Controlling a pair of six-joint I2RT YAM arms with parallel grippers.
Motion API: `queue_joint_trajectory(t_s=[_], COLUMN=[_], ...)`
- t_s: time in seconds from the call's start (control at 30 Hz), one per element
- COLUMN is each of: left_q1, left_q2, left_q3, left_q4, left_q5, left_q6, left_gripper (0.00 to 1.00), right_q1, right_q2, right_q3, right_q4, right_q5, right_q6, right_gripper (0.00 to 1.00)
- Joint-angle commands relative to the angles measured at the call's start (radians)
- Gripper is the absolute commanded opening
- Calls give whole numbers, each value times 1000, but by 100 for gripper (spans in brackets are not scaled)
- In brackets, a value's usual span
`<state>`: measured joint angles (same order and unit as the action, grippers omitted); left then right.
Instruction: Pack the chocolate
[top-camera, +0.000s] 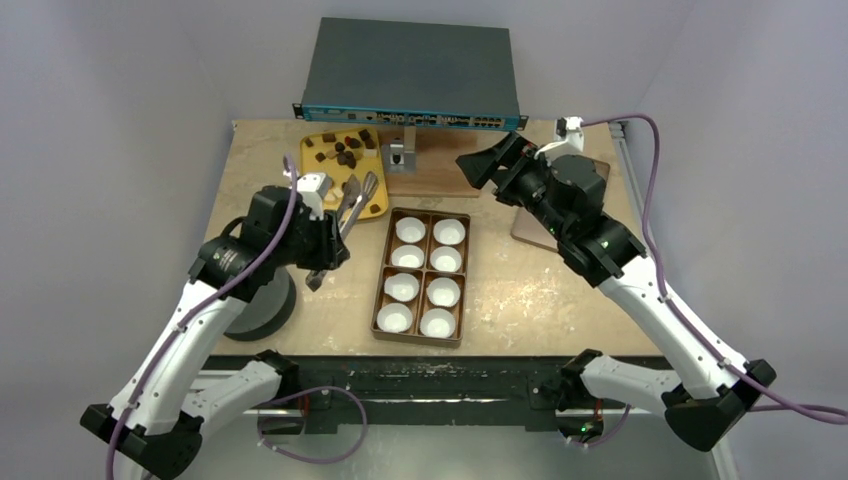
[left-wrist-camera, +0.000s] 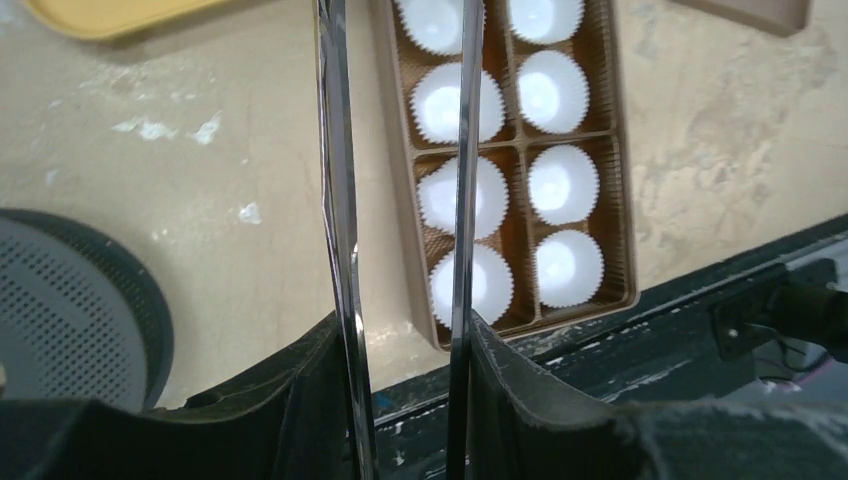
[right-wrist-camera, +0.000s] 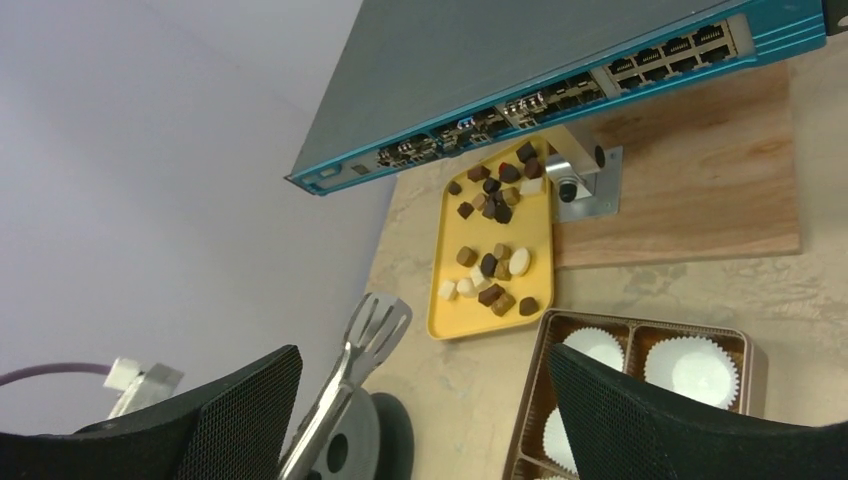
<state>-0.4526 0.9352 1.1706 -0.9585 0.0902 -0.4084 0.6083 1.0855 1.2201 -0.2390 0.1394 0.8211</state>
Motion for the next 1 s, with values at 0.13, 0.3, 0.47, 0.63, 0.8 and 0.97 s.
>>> queue_joint_trajectory(t_s=[0.13,0.3,0.47,0.63,0.8,0.97], left_q1=[-1,-1,0,7,31,57], left_q2=[113,236,373,484,567,631], left_q3=[-16,31,98,146,186,213], left_q4=[-39,-15,1,29,40,29], left_q5=[-235,-326,-378,-388,-377,-346], left_q6=[-12,-7,7,27,36,28], left_gripper=[43,43,43,43,43,43], right_q1=[0,-1,0,0,-1,-1], right_q2=[-35,-36,-25,-31,-33,-34], right_q3=[-4,-16,-17,-35,-56,-66], right_q4=[-52,-84,-132,-162,-174,-179], right_q5=[9,16,40,64,66,73], right_q6=[-81,-111,-144,-163,-180,-184], right_gripper=[90,90,90,90,91,91])
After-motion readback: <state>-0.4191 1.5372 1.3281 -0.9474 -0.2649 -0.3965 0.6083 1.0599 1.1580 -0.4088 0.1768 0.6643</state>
